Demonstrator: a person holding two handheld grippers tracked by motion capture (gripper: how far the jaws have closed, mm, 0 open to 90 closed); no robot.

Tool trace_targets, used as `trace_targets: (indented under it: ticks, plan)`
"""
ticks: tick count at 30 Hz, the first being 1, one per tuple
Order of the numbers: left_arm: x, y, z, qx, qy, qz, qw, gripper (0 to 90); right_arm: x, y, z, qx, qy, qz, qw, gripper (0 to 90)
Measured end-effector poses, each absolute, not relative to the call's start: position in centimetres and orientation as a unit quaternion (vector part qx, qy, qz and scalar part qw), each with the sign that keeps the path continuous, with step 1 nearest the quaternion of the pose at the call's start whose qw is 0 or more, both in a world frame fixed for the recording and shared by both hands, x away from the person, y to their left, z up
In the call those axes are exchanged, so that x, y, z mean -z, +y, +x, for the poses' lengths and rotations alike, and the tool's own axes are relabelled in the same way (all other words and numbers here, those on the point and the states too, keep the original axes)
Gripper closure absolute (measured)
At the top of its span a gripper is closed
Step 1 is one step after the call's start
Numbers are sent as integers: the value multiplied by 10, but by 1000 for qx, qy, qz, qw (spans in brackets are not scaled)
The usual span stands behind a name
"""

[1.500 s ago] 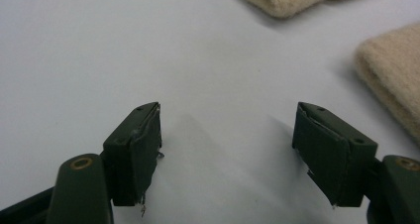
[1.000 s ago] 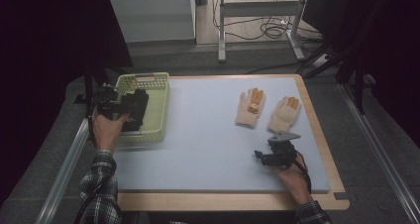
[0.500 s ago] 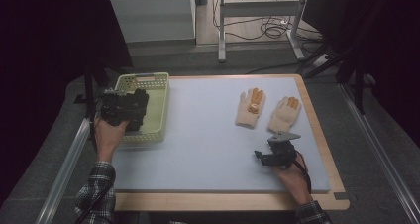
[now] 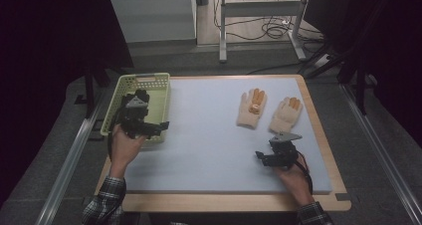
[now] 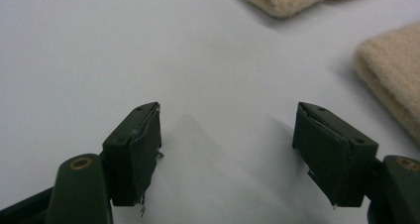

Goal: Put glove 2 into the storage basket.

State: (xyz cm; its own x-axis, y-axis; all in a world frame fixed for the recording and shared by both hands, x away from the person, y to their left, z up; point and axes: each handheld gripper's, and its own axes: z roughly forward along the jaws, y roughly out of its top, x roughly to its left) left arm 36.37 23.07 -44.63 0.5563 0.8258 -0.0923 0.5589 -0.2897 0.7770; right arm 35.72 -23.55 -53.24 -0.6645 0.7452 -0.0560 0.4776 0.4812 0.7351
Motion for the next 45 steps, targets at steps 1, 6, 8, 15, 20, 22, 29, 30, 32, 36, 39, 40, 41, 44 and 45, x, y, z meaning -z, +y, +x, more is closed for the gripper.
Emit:
trace_targets:
  ticks: [1,6,8,15,20,22,29,30,32,36,39,40,41,44,45]
  plan:
    - [447,223,360,-166,431,790,402,8,532,-235,357,-356,840,364,188,265]
    - [454,199,348,-160,401,803,412,8,532,-235,357,-357,839,365,188,265]
    - [458,189,341,-157,388,807,417,8,532,-235,357,-357,840,364,188,265]
    - [479,164,322,-156,359,818,421,8,533,-235,357,-357,839,365,189,262]
    - [504,158,315,-151,359,826,409,8,532,-235,357,-358,839,365,188,261]
    - [514,159,314,-150,364,827,401,8,532,-235,357,-358,839,365,187,260]
    - [540,163,312,-158,380,835,366,7,532,-235,357,-358,839,366,186,260]
    - [543,164,312,-155,383,836,361,7,532,-235,357,-358,839,366,186,260]
    - [548,163,313,-157,385,839,352,6,532,-235,358,-357,839,366,186,260]
    - [550,162,315,-148,389,842,344,3,532,-236,358,-357,839,366,184,261]
    - [550,163,317,-137,394,841,345,1,532,-236,358,-358,839,366,184,265]
    - [551,163,317,-137,394,840,345,2,532,-236,358,-358,839,366,183,266]
    - [551,163,317,-137,394,840,345,2,532,-236,358,-359,839,367,183,266]
    - [551,164,317,-138,393,841,346,2,531,-238,359,-364,837,368,176,266]
    - [551,164,317,-139,394,840,347,2,530,-239,360,-363,837,369,178,266]
